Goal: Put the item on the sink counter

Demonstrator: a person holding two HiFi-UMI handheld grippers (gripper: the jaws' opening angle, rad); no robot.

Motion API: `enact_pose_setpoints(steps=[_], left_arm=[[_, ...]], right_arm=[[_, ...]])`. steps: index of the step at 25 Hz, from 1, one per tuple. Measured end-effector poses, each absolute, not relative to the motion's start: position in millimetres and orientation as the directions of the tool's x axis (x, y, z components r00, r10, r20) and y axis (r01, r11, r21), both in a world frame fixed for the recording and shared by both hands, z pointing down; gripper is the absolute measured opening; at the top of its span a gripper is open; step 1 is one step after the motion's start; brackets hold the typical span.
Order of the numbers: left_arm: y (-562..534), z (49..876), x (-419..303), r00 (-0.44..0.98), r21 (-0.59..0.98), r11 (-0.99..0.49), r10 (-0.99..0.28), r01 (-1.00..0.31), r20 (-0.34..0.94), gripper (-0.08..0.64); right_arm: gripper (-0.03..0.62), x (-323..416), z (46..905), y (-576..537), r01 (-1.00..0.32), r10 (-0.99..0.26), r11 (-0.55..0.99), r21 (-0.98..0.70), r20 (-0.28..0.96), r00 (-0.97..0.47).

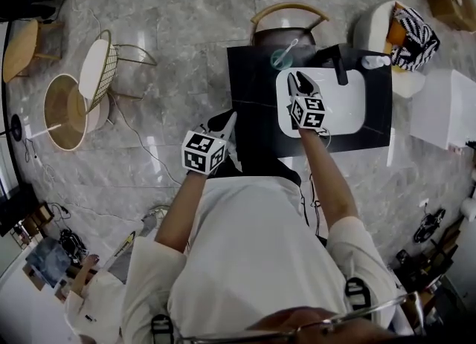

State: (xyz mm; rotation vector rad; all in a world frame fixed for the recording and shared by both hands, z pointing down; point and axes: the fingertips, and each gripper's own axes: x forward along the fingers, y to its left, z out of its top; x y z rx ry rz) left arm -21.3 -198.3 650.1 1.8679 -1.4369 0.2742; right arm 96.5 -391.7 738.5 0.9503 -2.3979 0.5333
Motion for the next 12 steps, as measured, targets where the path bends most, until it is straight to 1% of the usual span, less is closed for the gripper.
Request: enact_pose_setpoints(steps=[6,12], left_arm=[[-187.9,642.0,-20.4,0.291,0.4,-0.046,-0.76,-0.915,0.581,0.005],[-178.2,631.3,-28.0,0.249,0.379,-0.017,-0.78,-0.925,0.573,0.005]], right_arm=[[0.101,105.1,715.6,-377.2,-0.675,-0.492,0.716,-0.181,0.556,-0.67],[0.071,112.0,696.5,-357.4,-0.631,-0.451,0.75,-0.2,0.544,-0.708]])
